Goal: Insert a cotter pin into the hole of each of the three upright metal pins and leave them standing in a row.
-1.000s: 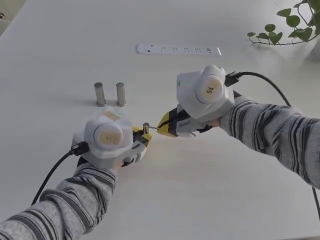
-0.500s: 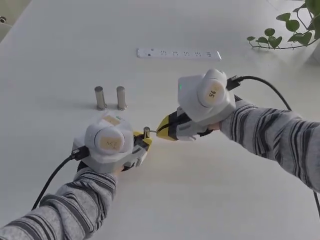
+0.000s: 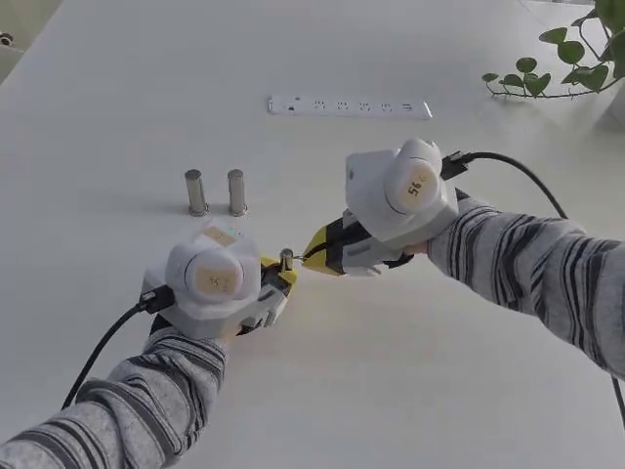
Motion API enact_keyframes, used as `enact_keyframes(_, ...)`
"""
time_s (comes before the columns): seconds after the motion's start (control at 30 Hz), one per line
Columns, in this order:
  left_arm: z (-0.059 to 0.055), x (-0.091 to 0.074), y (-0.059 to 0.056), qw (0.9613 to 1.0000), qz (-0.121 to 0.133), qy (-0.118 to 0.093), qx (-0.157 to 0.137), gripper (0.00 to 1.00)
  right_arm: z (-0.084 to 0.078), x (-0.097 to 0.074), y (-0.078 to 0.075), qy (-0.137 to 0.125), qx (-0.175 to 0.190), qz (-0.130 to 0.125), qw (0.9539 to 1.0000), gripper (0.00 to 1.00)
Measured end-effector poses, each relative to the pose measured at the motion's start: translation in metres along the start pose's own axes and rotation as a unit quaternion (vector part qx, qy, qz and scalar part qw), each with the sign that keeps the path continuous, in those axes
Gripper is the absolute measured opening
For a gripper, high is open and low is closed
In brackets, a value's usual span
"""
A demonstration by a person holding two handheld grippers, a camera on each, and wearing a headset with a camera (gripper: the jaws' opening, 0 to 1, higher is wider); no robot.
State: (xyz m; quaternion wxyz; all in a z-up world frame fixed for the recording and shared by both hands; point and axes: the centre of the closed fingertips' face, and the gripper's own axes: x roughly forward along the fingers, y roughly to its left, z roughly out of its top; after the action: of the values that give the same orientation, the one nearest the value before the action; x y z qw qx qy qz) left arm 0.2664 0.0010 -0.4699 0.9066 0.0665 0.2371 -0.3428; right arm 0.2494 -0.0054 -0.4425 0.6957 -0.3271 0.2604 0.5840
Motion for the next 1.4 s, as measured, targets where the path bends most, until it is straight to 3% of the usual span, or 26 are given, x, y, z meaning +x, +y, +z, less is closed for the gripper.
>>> enact_keyframes(0.37,0.0,0.001,0.0,1.0,0.003,-0.001,0.0,0.05,0.0,0.005,-0.002,0.009,-0.004,-0.007,0.9999,0.0)
enact_keyframes(0.43,0.0,0.001,0.0,1.0,0.003,-0.001,-0.001,0.05,-0.004,0.005,-0.004,0.015,-0.002,-0.012,0.9998,0.07)
enact_keyframes(0.77,0.0,0.001,0.0,1.0,0.006,-0.003,-0.004,0.05,-0.009,-0.004,-0.005,-0.005,0.038,-0.015,0.9991,0.01)
enact_keyframes(1.4,0.0,0.001,0.001,0.9997,0.016,-0.006,-0.016,0.05,0.004,0.0,-0.005,-0.02,0.039,-0.015,0.9989,0.0)
